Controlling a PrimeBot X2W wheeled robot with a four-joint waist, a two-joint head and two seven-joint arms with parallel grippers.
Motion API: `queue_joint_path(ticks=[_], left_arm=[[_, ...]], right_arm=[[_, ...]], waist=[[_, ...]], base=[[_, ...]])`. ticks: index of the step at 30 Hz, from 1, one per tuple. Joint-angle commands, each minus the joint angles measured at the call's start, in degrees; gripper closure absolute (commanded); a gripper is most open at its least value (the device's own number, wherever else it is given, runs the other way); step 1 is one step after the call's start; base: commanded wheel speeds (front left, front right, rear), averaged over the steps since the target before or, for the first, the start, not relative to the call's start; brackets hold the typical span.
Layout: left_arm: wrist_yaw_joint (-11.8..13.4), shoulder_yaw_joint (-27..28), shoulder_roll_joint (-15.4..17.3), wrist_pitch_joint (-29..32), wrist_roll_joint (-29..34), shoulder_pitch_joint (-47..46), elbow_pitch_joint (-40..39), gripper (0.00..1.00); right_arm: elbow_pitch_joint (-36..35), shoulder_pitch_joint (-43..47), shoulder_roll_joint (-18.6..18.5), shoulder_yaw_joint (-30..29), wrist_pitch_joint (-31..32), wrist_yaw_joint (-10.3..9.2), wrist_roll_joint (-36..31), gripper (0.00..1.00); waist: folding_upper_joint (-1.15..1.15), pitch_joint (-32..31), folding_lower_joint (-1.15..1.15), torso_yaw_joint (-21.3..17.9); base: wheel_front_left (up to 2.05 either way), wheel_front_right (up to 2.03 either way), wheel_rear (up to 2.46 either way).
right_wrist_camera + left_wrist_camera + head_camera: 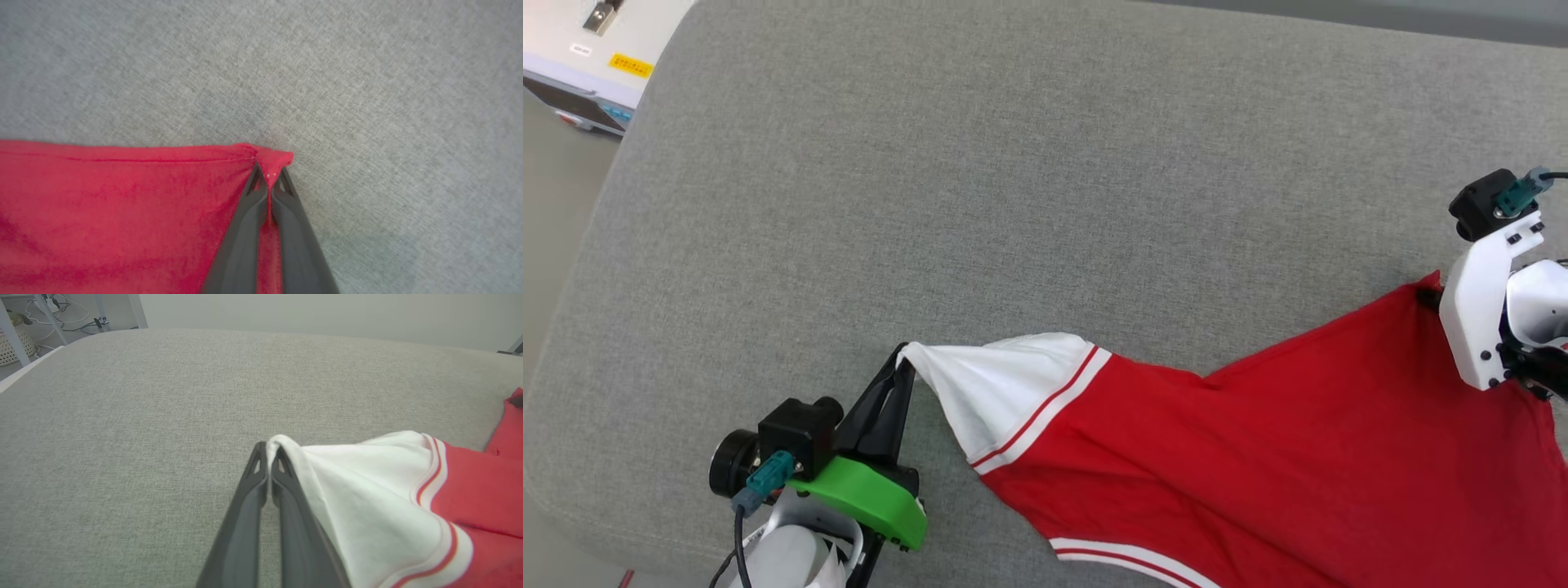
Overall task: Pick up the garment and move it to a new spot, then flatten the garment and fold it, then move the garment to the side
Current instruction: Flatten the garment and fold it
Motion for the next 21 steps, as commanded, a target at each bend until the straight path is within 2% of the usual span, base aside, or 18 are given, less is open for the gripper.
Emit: queue_joint_path(ticks=[1,6,11,21], left_arm=[[-0.09,0.48,-0.04,-0.33,0.70,0.27,0.05,1.00],[-0.22,1.13,1.14,-0.33,1.21,1.20,-0.73,1.00],[-0.38,1.81,2.92,-0.06,1.39,0.21,-3.20,1.00],[-1.02,3.96,6.71,2.45,1.71,-9.69,-9.57,1.00]], right_arm=[[0.93,0.32,0.49,0.83,-1.76,-0.04,0.70,1.00],[-0.80,-0.67,-0.87,0.28,-10.43,-0.04,1.38,1.00],[-4.00,-0.15,-3.01,-1.43,-16.30,-0.04,1.86,1.00],[-13.64,1.29,-4.86,-8.63,-22.69,-0.04,1.04,1.00]], waist=[[0.00,-1.74,0.00,-1.13],[0.00,-5.23,0.00,-3.04],[0.00,-7.94,0.00,-5.03],[0.00,-11.26,0.00,-9.02]], base=[[0.00,0.00,0.00],[0.00,0.00,0.00],[0.00,0.00,0.00],[0.00,0.00,0.00]])
